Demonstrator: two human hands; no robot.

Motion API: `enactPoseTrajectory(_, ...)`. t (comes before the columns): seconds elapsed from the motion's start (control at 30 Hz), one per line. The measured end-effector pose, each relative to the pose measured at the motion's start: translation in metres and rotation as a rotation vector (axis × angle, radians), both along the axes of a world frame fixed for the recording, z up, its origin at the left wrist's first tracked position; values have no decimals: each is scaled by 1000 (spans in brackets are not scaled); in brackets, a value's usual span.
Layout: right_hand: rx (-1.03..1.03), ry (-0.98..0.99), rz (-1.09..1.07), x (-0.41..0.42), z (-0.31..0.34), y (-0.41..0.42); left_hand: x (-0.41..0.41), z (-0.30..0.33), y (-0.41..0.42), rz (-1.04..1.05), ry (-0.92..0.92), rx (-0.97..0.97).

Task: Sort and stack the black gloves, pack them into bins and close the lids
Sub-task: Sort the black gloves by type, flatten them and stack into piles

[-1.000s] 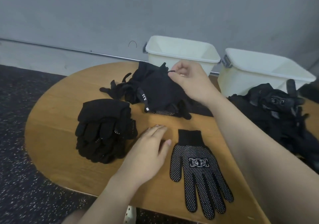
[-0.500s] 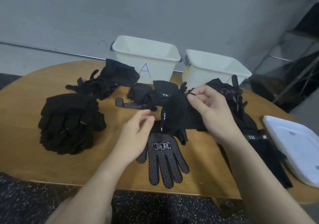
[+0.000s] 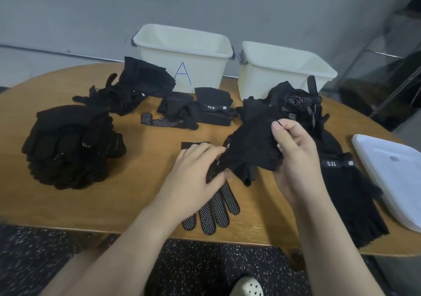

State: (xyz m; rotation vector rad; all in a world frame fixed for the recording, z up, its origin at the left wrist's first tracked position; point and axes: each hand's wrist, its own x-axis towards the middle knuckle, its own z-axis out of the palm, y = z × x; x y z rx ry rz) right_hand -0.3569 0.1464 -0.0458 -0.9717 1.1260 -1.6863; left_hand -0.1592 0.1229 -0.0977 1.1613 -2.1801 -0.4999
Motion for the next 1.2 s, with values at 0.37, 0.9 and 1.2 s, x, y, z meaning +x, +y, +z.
enactPoseTrajectory(0.37,69,114,-31,-18,-12,-6,-4,2,-22,198,315,-1)
enactPoseTrajectory(0.9,-49,736,288,0,0,35,-18,27,8,65,808,148)
enactPoseTrajectory(1.2,79,533,-17,-3,-14,25,-21,25,0,-18,948,602)
